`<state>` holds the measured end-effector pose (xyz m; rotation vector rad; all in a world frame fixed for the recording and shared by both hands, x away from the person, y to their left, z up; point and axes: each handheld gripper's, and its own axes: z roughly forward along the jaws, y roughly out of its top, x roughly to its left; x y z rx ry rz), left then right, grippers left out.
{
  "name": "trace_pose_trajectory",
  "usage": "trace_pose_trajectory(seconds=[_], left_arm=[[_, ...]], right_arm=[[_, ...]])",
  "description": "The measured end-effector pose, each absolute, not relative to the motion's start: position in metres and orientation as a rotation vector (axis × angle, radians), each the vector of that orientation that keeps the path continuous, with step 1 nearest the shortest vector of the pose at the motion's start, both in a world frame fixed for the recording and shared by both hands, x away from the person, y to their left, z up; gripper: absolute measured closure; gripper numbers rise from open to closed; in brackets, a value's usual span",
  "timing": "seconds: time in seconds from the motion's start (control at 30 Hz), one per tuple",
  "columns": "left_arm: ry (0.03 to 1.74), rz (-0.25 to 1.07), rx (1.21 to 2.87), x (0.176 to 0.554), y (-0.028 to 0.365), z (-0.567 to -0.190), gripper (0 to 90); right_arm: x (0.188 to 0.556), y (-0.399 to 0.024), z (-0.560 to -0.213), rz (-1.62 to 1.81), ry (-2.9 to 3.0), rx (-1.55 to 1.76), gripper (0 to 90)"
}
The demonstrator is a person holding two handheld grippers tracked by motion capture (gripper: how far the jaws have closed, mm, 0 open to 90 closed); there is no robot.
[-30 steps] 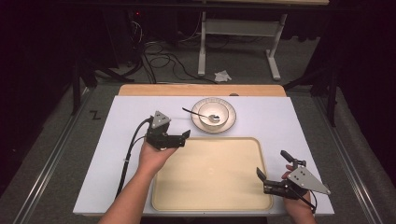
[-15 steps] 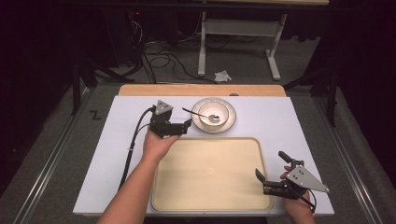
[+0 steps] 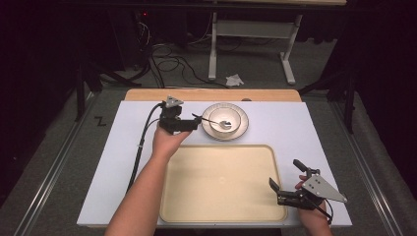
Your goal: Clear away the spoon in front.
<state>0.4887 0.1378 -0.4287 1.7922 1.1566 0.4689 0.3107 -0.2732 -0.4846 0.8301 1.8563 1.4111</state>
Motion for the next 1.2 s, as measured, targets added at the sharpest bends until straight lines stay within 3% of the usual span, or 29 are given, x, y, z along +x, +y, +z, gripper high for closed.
trace_pose_trajectory(seconds=[0.17,0.3,0.57,0.6,0.67,0.7,1.2], left_arm=[[1.177,0.43,1.783,0.497,0.138,-0.426,15.3],[1.213,0.288,1.786,0.506,0.138,-0.425,17.6],[1.273,0.078,1.724,0.515,0.145,-0.429,31.8],[1.283,0.052,1.723,0.516,0.146,-0.43,40.7],[1.298,0.028,1.711,0.517,0.147,-0.43,43.0],[1.311,0.017,1.706,0.518,0.148,-0.431,50.1],[1.314,-0.015,1.699,0.516,0.147,-0.429,84.9]], right_arm=[[0.31,-0.273,-0.485,1.407,1.858,0.835,0.3],[0.311,-0.272,-0.485,1.407,1.86,0.834,0.4],[0.31,-0.272,-0.486,1.413,1.866,0.839,0.3],[0.31,-0.272,-0.486,1.412,1.866,0.835,0.3],[0.31,-0.272,-0.486,1.412,1.866,0.834,0.4],[0.31,-0.272,-0.486,1.413,1.866,0.836,0.3],[0.31,-0.273,-0.486,1.414,1.865,0.84,0.3]])
